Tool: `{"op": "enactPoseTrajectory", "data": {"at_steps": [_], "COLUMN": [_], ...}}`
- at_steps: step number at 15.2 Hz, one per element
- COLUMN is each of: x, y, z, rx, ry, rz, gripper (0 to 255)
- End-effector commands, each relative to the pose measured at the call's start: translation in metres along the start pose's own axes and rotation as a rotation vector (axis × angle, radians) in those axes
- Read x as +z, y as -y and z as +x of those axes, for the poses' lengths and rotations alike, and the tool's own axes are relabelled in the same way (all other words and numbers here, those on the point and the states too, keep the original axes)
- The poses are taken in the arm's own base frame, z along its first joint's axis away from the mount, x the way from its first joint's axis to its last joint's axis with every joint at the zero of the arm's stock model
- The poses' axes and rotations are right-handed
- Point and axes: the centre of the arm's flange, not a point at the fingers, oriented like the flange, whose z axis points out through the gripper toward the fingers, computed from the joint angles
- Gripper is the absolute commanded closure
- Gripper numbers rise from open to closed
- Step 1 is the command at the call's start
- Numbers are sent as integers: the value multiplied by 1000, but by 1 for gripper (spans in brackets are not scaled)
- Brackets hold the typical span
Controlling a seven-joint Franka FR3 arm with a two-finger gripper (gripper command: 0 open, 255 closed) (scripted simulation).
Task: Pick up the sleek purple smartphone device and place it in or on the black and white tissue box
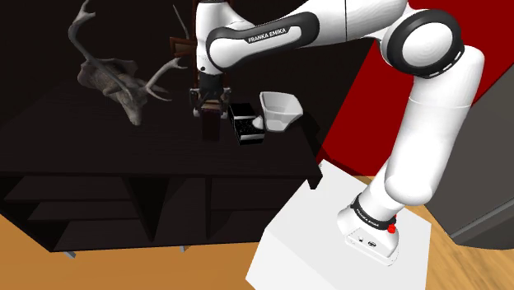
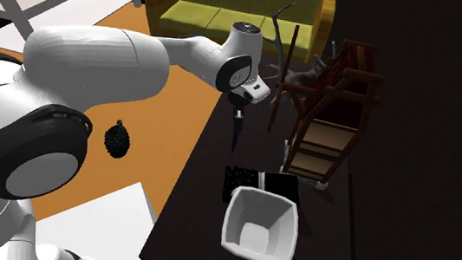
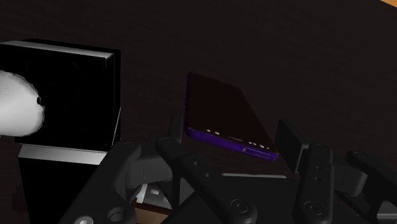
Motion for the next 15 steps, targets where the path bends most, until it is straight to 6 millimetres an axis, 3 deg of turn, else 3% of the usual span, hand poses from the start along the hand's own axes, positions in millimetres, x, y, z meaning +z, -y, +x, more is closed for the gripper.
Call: {"op": "enactPoseTrajectory", "data": {"at_steps": [1,15], "x": [-11,-84], "y": [-1,-1], "z": [1,2], "rx": [0,0], "ry": [0,0], "rz": [0,0], "gripper": [255,255]}}
